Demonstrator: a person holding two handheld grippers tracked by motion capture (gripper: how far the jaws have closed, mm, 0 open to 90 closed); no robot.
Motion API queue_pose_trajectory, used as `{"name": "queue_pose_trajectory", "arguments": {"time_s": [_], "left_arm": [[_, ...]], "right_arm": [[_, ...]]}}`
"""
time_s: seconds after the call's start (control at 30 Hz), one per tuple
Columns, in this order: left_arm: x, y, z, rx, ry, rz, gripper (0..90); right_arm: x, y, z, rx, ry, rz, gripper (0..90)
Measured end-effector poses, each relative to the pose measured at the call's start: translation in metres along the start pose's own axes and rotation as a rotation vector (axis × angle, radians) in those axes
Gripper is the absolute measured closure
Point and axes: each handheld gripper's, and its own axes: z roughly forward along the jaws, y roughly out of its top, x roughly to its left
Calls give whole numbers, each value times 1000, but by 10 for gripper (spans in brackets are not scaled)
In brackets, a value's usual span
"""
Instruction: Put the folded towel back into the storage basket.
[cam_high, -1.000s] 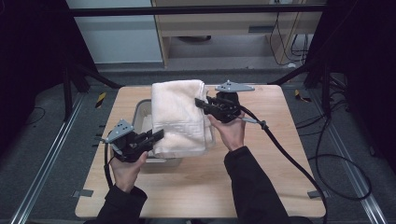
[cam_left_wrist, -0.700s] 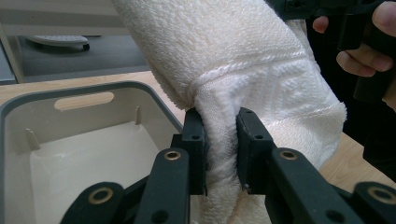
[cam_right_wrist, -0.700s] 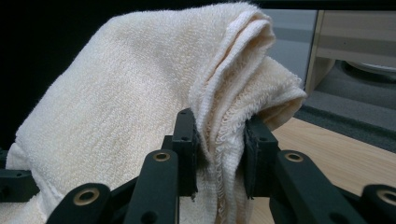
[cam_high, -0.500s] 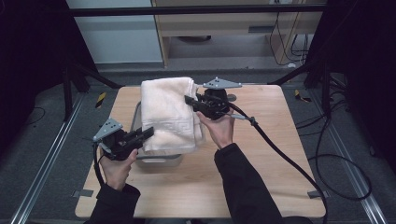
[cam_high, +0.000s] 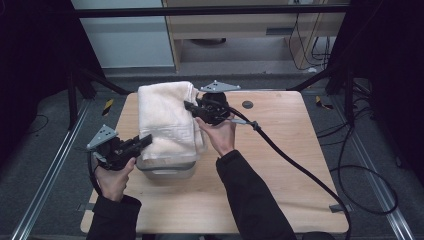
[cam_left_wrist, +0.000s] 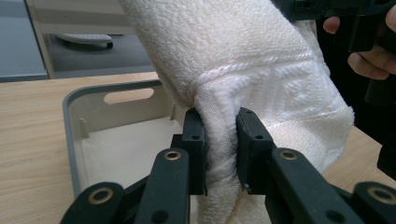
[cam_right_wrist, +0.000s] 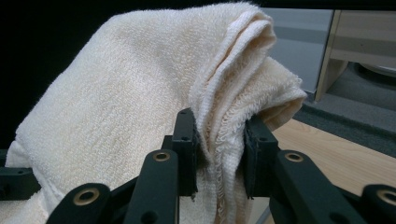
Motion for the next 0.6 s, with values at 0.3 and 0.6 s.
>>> {"name": "queue_pose_trajectory", "arguments": {"time_s": [0.3, 0.6], "left_arm": [[14, -1, -4, 5, 22, -17, 751], [30, -7, -1, 38, 47, -38, 751]], "right_arm": [[8, 3, 17, 9, 6, -6, 707], [9, -4, 39, 32, 12, 14, 707]]}}
